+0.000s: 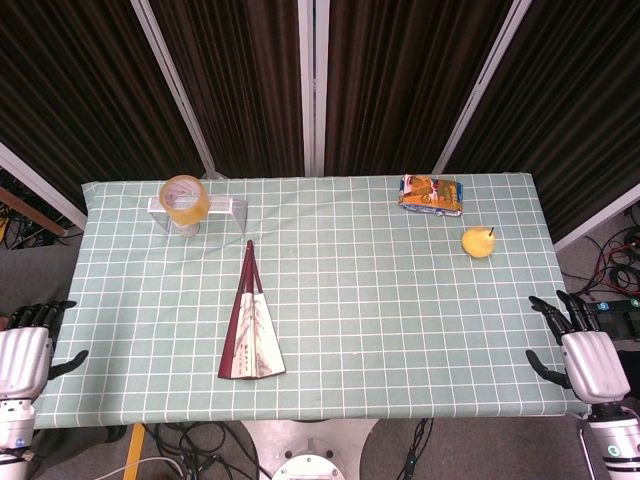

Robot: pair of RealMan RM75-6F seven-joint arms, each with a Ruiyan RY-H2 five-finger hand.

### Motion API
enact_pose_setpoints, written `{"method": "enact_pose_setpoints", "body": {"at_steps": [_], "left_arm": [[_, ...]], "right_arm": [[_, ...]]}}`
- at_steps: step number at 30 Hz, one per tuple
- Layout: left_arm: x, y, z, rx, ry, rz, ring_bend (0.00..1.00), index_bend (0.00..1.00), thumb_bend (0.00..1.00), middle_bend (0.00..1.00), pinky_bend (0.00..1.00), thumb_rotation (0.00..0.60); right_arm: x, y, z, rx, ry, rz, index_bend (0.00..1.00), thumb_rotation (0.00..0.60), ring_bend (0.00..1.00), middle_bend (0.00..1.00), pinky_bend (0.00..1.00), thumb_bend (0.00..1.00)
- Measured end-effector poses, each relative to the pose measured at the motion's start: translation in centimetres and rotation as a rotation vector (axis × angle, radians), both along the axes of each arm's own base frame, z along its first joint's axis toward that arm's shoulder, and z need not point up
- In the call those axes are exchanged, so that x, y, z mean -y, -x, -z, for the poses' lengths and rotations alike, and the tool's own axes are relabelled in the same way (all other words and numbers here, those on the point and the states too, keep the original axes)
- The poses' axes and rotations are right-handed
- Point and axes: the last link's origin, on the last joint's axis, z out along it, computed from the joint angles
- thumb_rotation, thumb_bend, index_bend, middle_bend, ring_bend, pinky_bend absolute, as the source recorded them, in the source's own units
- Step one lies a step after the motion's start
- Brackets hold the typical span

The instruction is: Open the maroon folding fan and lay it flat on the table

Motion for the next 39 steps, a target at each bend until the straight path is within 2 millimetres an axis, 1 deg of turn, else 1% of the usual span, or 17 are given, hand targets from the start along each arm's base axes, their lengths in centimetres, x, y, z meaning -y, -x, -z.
{"method": "enact_pose_setpoints", "body": {"at_steps": [6,10,13,15,19,22,23,26,29,31,35,38,39], "left_arm": [[0.1,0.0,0.2,0.004,0.005,-0.002,0.25,0.26,0.09,0.29,0.23,0.600],[-0.1,-0.4,0.2,0.004,0.013,0.032,0.25,0.26,0.09,0.29,0.23,0.600],[-0.8,-1.3,0.3,0.004,0.035,0.099,0.25,0.26,0.08,0.29,0.23,0.600],[-1.6,-2.3,0.4,0.019,0.065,0.170,0.25,0.26,0.08,0.29,0.23,0.600],[-3.3,-5.0,1.4,0.078,0.177,0.348,0.25,0.27,0.08,0.29,0.23,0.600],[-4.8,-7.7,2.8,0.126,0.318,0.507,0.25,0.29,0.13,0.29,0.22,0.600],[-5.4,-8.9,3.6,0.138,0.383,0.569,0.25,0.30,0.15,0.29,0.22,0.600],[-6.4,-11.4,5.8,0.137,0.542,0.688,0.25,0.30,0.19,0.29,0.22,0.600],[-7.1,-13.0,8.2,0.099,0.665,0.740,0.25,0.30,0.23,0.29,0.22,0.600],[-7.5,-13.8,9.7,0.062,0.726,0.758,0.25,0.30,0.24,0.29,0.22,0.600],[-8.0,-15.1,13.5,-0.045,0.837,0.787,0.25,0.30,0.26,0.30,0.22,0.600],[-8.1,-15.7,15.9,-0.098,0.884,0.804,0.25,0.30,0.28,0.30,0.22,0.600],[-8.2,-15.7,16.3,-0.115,0.888,0.809,0.25,0.30,0.28,0.30,0.21,0.600]], "right_arm": [[0.0,0.0,0.1,0.004,0.002,0.005,0.13,0.600,0.00,0.24,0.00,0.23],[0.0,-0.1,0.0,0.002,0.007,-0.004,0.13,0.600,0.00,0.24,0.00,0.23],[0.2,-0.3,-0.2,-0.003,0.015,-0.013,0.13,0.600,0.00,0.24,0.00,0.23],[0.4,-0.4,-0.2,-0.011,0.012,-0.022,0.13,0.600,0.00,0.24,0.00,0.23],[0.8,-0.9,-0.2,-0.020,0.007,-0.042,0.13,0.600,0.00,0.24,0.00,0.23],[0.9,-1.0,-0.1,-0.025,0.002,-0.045,0.13,0.600,0.00,0.24,0.00,0.23],[1.0,-1.0,0.0,-0.026,-0.001,-0.044,0.13,0.600,0.00,0.24,0.00,0.23],[1.0,-0.9,0.1,-0.030,-0.008,-0.034,0.12,0.600,0.00,0.24,0.00,0.23],[1.0,-0.8,0.0,-0.031,-0.005,-0.024,0.13,0.600,0.00,0.24,0.00,0.23],[1.0,-0.7,-0.1,-0.033,-0.004,-0.016,0.13,0.600,0.00,0.24,0.00,0.23],[0.9,-0.4,-0.1,-0.034,-0.004,-0.005,0.13,0.600,0.00,0.24,0.00,0.23],[0.9,-0.2,0.0,-0.033,-0.009,0.005,0.13,0.600,0.00,0.24,0.00,0.23],[0.9,-0.1,0.1,-0.032,-0.010,0.006,0.13,0.600,0.00,0.24,0.00,0.23]]}}
